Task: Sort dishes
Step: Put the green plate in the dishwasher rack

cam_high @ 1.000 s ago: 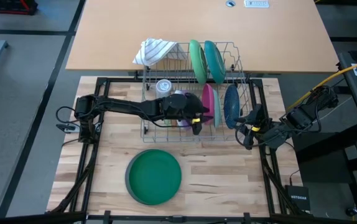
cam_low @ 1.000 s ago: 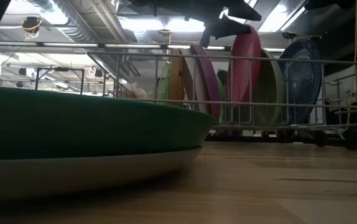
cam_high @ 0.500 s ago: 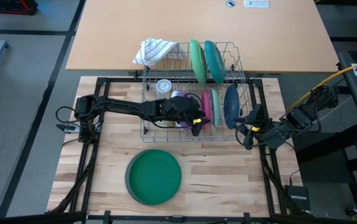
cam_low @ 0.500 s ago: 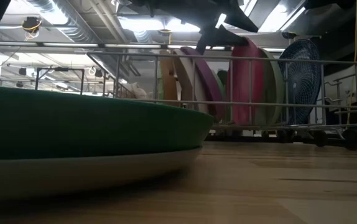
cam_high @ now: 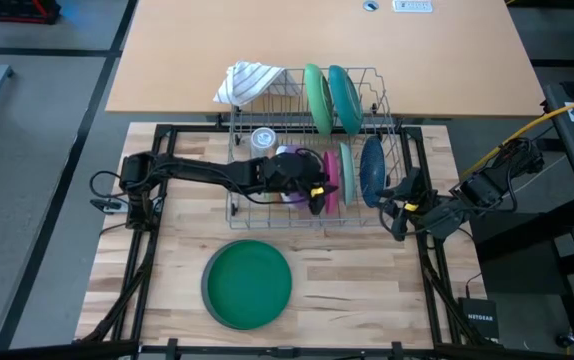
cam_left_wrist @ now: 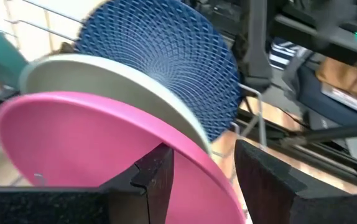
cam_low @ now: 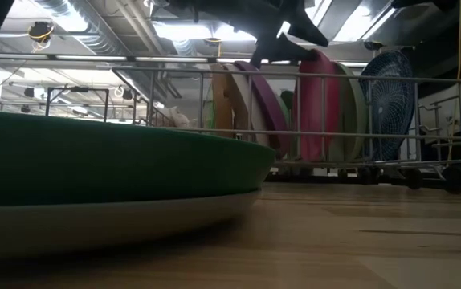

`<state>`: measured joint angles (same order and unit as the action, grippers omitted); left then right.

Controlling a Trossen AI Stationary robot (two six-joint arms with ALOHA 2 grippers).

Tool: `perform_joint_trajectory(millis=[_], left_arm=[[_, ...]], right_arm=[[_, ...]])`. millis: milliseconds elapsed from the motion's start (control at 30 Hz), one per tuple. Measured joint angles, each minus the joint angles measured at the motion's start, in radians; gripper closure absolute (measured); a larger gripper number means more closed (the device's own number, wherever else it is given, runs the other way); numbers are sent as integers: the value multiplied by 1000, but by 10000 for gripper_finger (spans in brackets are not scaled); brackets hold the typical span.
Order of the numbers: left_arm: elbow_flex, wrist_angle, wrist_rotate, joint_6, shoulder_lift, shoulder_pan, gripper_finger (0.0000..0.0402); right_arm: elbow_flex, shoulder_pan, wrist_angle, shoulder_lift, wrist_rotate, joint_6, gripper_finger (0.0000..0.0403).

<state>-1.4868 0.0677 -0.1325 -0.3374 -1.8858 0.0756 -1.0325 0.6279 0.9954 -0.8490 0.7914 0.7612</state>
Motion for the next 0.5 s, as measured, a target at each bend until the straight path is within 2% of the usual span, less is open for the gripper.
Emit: perform_joint_trajectory(millis=[500], left_arm=[[0, 10, -3, -43, 0, 58, 243]], right_arm=[[0, 0, -15, 0, 0, 0, 267]])
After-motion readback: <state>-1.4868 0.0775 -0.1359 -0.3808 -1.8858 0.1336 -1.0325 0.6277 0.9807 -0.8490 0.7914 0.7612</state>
